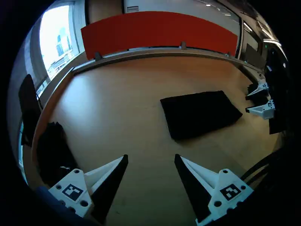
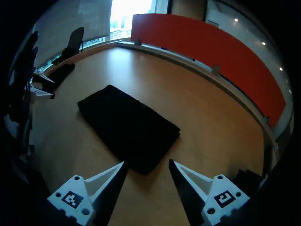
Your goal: Fold towel
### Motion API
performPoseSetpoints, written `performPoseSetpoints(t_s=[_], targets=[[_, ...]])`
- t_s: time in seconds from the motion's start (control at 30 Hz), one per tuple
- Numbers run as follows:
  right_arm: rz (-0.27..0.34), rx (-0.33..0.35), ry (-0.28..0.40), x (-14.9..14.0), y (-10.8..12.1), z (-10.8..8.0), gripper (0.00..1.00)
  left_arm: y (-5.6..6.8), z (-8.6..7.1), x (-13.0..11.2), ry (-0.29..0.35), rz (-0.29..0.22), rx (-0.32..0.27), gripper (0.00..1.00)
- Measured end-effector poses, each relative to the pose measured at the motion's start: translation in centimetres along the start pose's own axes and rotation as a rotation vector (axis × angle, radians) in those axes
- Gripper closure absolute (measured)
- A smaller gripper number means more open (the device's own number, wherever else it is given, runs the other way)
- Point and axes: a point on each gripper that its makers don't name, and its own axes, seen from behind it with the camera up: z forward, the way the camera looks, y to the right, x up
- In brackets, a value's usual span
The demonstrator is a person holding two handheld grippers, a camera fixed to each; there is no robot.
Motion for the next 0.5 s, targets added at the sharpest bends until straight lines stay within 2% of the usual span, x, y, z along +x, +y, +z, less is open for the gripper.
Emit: performPoseSetpoints(t_s=[0.37,0.5], targets=[[-0.035,0.042,-0.038,-1.4,-0.4,1.1,0.18,-0.8,-2.1,-2.2,0.0,-0.055,0.037,0.09],[-0.045,0.059,-0.052,-2.1,-0.6,1.6,0.21,-1.0,-2.9,-2.8,0.0,-0.074,0.048,0.09]])
